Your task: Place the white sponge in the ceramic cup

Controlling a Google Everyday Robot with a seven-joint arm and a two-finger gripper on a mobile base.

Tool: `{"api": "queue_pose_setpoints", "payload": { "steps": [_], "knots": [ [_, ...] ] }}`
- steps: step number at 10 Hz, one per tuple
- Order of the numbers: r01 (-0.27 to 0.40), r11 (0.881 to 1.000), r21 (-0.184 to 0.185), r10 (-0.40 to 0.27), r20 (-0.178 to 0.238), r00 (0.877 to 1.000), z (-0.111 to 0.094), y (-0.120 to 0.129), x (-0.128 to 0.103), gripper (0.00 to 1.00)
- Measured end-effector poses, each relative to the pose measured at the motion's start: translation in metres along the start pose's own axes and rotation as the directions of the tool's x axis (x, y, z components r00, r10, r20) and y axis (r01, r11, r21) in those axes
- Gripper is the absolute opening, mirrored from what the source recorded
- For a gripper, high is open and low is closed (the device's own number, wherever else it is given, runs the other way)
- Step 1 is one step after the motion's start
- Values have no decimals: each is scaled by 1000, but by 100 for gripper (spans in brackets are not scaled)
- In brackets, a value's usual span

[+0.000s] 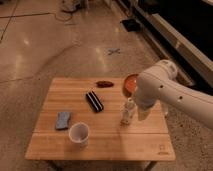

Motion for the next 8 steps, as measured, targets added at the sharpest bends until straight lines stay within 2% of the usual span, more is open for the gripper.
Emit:
{"api": "queue_pose_setpoints", "payload": {
  "steps": [2, 4, 5, 6, 7, 8],
  "knots": [
    [110, 994, 0, -110, 13, 994, 5, -17, -35, 65],
    [245, 969, -2, -245, 20, 969, 16, -34, -68, 65],
    [304, 953, -4, -304, 23, 952, 24, -41, -81, 65],
    [367, 930, -6, -367, 26, 930, 32, -47, -92, 65],
    [432, 902, -8, -432, 35, 901, 40, -52, -102, 65],
    [505, 863, -8, -504, 47, 863, 47, -56, -113, 65]
  ]
}}
